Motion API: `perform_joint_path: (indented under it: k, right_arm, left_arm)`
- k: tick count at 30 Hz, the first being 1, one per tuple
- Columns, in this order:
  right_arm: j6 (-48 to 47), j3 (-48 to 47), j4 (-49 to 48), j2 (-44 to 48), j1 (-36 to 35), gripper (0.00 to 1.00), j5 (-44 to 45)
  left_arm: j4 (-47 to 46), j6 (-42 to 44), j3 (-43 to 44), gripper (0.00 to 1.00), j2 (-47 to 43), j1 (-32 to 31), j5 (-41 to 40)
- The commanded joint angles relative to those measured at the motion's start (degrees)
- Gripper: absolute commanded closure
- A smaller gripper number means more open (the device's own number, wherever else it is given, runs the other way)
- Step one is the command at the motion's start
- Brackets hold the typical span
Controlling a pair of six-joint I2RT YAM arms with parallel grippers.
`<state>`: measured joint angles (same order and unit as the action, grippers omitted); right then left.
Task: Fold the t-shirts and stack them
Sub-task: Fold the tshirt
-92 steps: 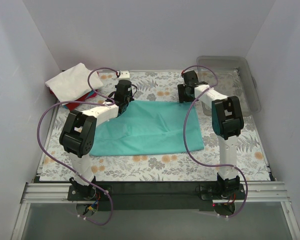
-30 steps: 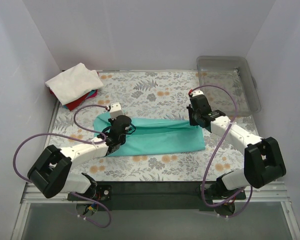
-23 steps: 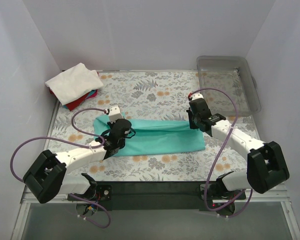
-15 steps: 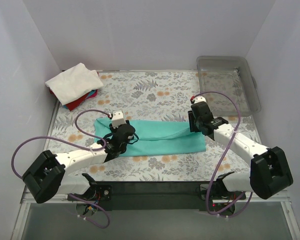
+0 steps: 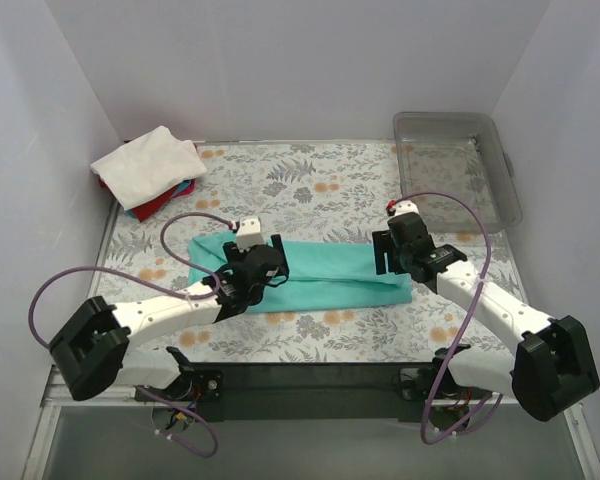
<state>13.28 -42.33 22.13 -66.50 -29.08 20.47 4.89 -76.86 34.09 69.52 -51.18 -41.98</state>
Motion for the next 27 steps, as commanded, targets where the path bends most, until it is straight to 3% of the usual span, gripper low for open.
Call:
perform_joint_path:
  k: [1, 7, 14, 19, 24, 27]
  right_arm:
    - [-0.18, -1.97, -3.66, -1.79, -0.27, 0.32, -4.02]
    - [-0.27, 0.31, -7.54, -5.13, -0.71, 0.34, -8.16]
    - [-0.27, 2.16, -10.09, -5.92, -1.33, 0.34, -10.80]
    - [-0.62, 1.37, -11.40, -7.77, -1.59, 0.34, -13.17]
    - [-0.53, 1.46, -12.64, -8.56, -1.86, 0.34, -14.67]
    - [-0.36, 1.89, -13.07, -8.30, -2.03, 0.34, -15.11]
  left_arm:
    - [-8.66, 4.52, 6.16, 0.27, 7.35, 0.11, -1.10]
    - [-10.86, 6.20, 10.56, 0.20, 13.28, 7.04, 3.99]
    - [-6.47, 10.32, 14.77, 0.18, 14.50, 10.74, -4.60]
    - [-6.21, 10.67, 16.97, 0.17, 16.96, 15.05, -0.31]
    - [-0.94, 11.55, 23.82, 0.18, 25.21, 16.72, -1.00]
    - [-0.06, 12.44, 24.97, 0.25, 27.59, 16.99, -0.39]
